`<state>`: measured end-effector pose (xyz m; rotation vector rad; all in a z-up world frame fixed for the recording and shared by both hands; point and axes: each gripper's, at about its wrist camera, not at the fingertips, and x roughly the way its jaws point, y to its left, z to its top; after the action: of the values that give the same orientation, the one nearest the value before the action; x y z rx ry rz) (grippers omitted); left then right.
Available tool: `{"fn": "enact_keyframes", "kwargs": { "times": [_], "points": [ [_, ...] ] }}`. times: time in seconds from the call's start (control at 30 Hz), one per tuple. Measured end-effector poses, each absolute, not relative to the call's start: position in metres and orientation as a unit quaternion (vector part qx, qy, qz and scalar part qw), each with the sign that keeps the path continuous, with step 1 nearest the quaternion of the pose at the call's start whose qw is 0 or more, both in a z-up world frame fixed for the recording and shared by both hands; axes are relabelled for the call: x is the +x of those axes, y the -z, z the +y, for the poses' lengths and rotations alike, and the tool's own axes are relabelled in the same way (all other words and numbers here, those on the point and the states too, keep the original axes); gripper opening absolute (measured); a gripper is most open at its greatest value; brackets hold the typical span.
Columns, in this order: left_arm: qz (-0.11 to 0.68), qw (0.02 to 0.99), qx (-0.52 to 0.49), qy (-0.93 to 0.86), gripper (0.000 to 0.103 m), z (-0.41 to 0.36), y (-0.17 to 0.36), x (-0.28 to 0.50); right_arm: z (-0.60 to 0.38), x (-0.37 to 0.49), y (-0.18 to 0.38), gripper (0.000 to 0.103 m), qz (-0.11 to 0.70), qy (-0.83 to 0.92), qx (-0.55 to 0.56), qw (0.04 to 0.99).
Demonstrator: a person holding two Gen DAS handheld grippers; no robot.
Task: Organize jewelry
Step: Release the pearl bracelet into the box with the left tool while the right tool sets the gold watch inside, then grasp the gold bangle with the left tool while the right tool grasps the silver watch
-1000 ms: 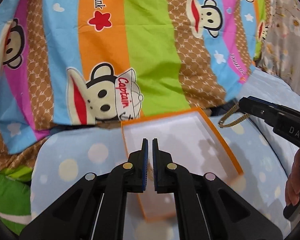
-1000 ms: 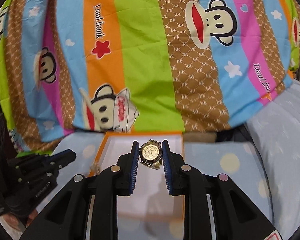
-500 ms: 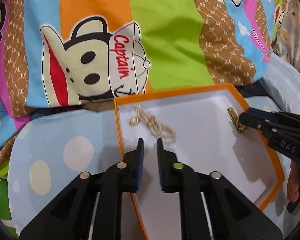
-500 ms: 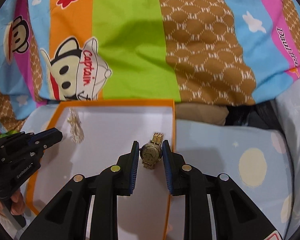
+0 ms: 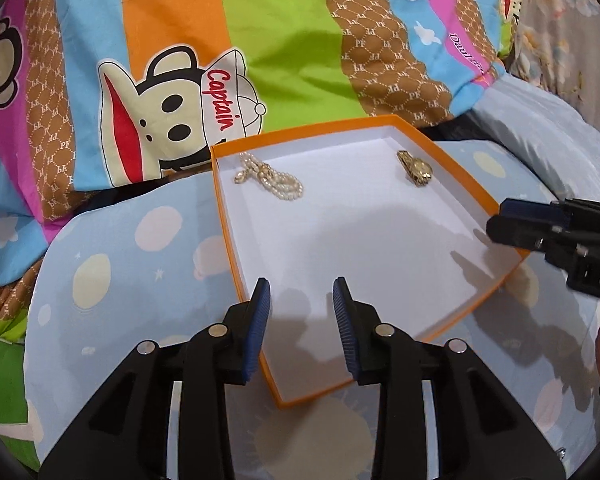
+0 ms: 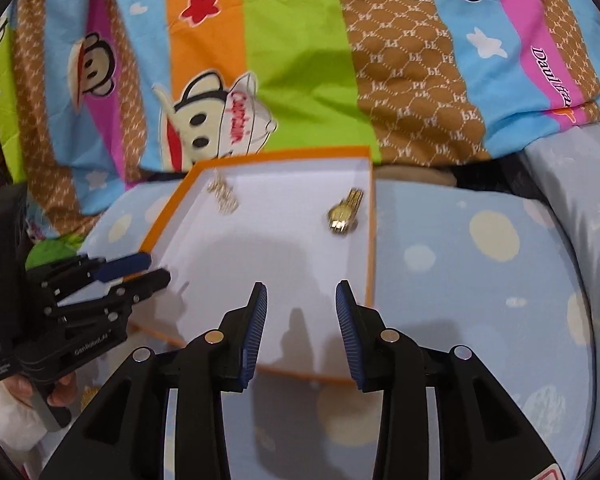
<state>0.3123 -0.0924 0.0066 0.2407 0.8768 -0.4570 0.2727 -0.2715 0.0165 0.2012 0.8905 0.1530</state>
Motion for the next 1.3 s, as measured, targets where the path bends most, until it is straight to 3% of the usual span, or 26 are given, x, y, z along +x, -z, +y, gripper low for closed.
{"fn": "enact_keyframes", "kwargs": {
  "times": [0.1, 0.77, 0.87, 0.93, 1.0, 1.17, 1.3],
  "points": [
    [0.423, 0.872, 0.119, 0.215, 0.032, -0.094, -0.005, 0.306, -0.262, 0.269, -0.006, 0.027, 0.445, -0.066, 0.089, 0.889],
    [0.432, 0.863, 0.115, 0.235, 0.032, -0.065, -0.012, 0.224, -0.235, 0.166, -0.019, 0.027, 0.438, -0.074, 0.106, 0.89],
    [0.421, 0.872, 0.088, 0.235, 0.036, -0.051, -0.025, 0.21, -0.232, 0.137, -0.03, 0.03, 0.416, -0.094, 0.107, 0.898],
    [0.41, 0.881, 0.07, 0.228, 0.055, -0.039, -0.036, 0.201, -0.228, 0.117, -0.033, 0.032, 0.409, -0.117, 0.103, 0.899],
    [0.39, 0.893, 0.055, 0.217, 0.065, -0.023, -0.046, 0.187, -0.219, 0.103, -0.028, 0.039, 0.415, -0.14, 0.096, 0.894],
    [0.399, 0.896, 0.028, 0.194, 0.067, 0.007, -0.037, 0.172, -0.201, 0.098, -0.009, 0.053, 0.426, -0.16, 0.089, 0.886],
    [0.413, 0.892, 0.004, 0.183, 0.067, 0.023, -0.016, 0.167, -0.194, 0.102, 0.002, 0.056, 0.432, -0.16, 0.093, 0.882]
  ]
}}
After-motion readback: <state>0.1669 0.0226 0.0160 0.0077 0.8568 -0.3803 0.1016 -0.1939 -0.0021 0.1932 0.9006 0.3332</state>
